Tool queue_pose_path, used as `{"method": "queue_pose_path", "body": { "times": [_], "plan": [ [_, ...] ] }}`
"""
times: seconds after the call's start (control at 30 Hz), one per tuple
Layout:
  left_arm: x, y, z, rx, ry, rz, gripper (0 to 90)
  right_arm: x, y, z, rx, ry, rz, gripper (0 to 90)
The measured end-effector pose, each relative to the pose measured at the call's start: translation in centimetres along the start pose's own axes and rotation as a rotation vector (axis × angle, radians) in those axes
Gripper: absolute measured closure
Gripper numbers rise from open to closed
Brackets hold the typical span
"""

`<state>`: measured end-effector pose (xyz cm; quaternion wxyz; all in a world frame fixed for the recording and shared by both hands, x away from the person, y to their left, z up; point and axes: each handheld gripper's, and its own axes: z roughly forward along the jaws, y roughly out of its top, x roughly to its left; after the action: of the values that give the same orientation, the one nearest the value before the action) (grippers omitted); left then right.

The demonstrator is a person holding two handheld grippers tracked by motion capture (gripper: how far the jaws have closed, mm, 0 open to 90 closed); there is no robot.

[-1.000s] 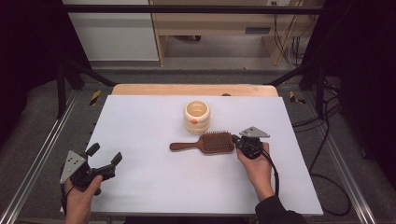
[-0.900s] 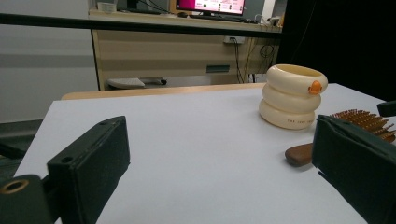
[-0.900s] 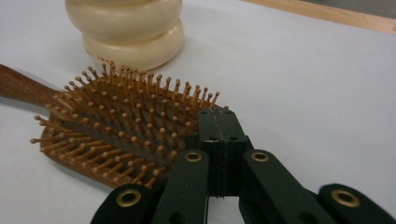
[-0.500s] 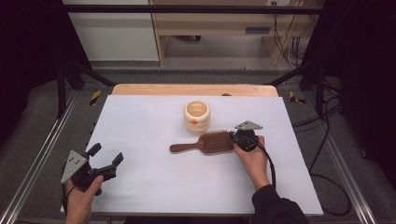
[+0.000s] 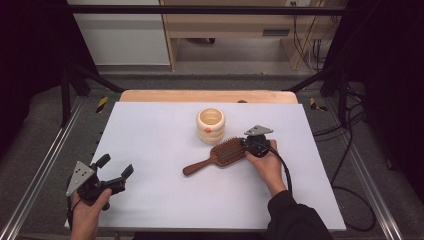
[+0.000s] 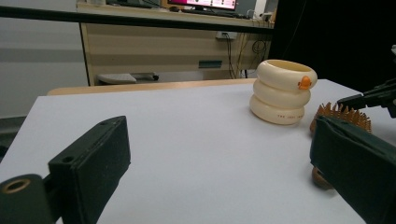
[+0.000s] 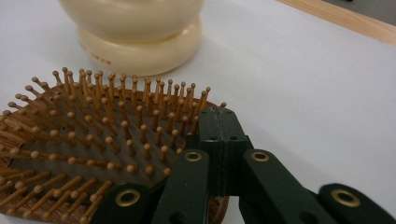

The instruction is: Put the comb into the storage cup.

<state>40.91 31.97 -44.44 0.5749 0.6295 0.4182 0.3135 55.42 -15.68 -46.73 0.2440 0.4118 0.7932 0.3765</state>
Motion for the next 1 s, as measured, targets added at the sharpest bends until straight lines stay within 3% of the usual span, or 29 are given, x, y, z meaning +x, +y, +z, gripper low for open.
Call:
{"method": "queue_pose_path", "body": {
  "times": [0.17, 0.33, 0.4, 0.43, 1.0],
  "plan": [
    [-0.3, 0.0, 0.1, 0.009, -0.006, 0.015, 5.1, 1.5, 0.2, 0.0, 0.002, 0.042, -0.024, 90.0],
    [-0.3, 0.0, 0.1, 0.01, -0.007, 0.018, 5.1, 4.1, 0.6, 0.1, 0.004, 0.085, -0.043, 90.0],
    [-0.3, 0.0, 0.1, 0.01, -0.007, 0.018, 5.1, 4.4, 0.6, 0.1, 0.004, 0.091, -0.047, 90.0],
    [-0.3, 0.0, 0.1, 0.01, -0.006, 0.018, 5.1, 5.4, 0.8, 0.2, 0.005, 0.103, -0.051, 90.0],
    [-0.2, 0.0, 0.1, 0.01, -0.006, 0.018, 5.0, 10.5, 1.5, 0.7, -0.009, 0.178, -0.078, 90.0]
  ]
}}
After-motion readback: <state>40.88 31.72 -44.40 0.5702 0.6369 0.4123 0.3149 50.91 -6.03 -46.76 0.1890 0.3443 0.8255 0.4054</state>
